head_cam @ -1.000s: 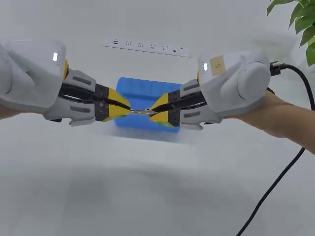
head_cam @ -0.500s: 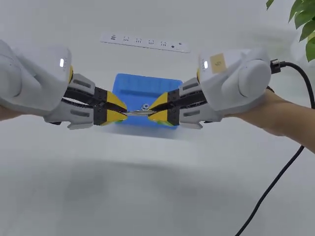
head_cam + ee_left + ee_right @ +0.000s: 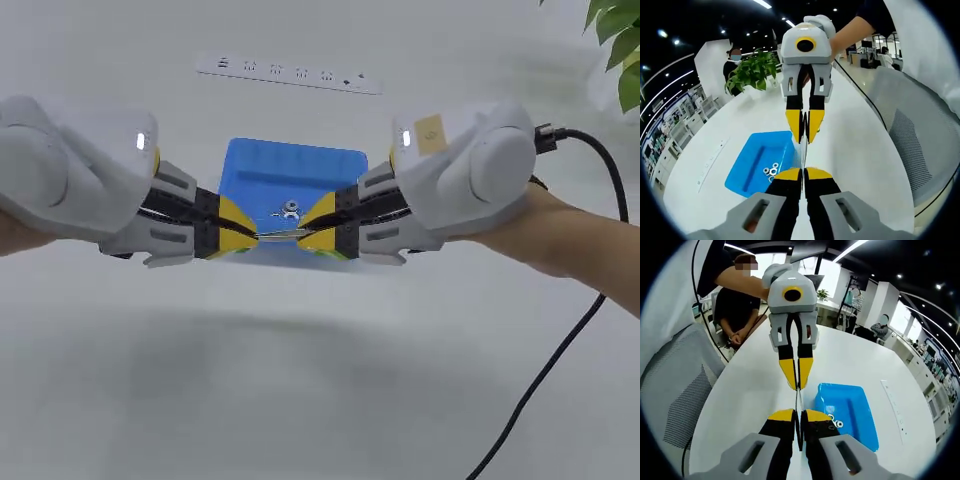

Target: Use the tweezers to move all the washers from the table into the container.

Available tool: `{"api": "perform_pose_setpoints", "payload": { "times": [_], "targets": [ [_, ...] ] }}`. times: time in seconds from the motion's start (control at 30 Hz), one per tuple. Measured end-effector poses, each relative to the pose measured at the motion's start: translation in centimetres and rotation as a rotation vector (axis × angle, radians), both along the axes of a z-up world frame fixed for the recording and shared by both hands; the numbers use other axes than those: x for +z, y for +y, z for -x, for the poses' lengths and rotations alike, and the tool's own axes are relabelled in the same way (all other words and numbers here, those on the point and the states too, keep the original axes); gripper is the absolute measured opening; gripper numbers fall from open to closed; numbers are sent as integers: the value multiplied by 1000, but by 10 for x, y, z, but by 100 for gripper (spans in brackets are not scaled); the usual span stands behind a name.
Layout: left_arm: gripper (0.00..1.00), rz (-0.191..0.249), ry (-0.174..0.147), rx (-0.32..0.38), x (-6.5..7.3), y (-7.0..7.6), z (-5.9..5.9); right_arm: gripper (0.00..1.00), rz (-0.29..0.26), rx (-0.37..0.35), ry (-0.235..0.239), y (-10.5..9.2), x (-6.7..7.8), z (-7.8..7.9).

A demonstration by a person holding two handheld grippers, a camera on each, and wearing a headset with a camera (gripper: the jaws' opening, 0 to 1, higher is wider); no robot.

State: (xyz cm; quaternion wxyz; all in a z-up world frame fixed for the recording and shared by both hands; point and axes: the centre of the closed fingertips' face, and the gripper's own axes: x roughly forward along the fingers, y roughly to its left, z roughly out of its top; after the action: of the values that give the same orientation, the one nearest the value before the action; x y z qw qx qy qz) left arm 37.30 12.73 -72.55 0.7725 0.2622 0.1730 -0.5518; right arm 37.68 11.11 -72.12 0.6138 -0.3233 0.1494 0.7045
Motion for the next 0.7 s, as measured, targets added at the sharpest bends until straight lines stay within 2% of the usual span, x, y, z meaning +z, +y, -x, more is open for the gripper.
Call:
{"api": "perform_pose_setpoints", "payload": {
  "times": [0.1,0.2,0.37,0.43,0.47,0.5,0.53,0.57,0.6,0.7],
  "targets": [
    [5,-19,18,8,-13,-2,2,7,24,-5,10,-1,-15,2],
    [5,-56,42,1,-30,-5,5,7,52,-8,16,-3,-28,3],
    [6,-109,77,23,-53,-6,1,8,101,-56,36,-6,-57,0],
    [6,-132,98,29,-62,-6,0,8,118,-64,41,-7,-64,-1],
    [6,-138,111,34,-64,-6,0,8,131,-69,41,-7,-69,-1],
    [6,-133,145,32,-67,-7,2,8,144,-71,46,-8,-72,0],
    [6,-136,140,27,-68,-7,1,8,150,-72,53,-8,-75,1],
    [6,-136,160,32,-71,-6,2,8,152,-73,55,-9,-76,2],
    [6,-126,162,37,-70,-7,2,8,171,-83,57,-11,-79,2],
    [6,-129,170,46,-70,-7,1,9,181,-97,66,-12,-83,1]
  ]
}}
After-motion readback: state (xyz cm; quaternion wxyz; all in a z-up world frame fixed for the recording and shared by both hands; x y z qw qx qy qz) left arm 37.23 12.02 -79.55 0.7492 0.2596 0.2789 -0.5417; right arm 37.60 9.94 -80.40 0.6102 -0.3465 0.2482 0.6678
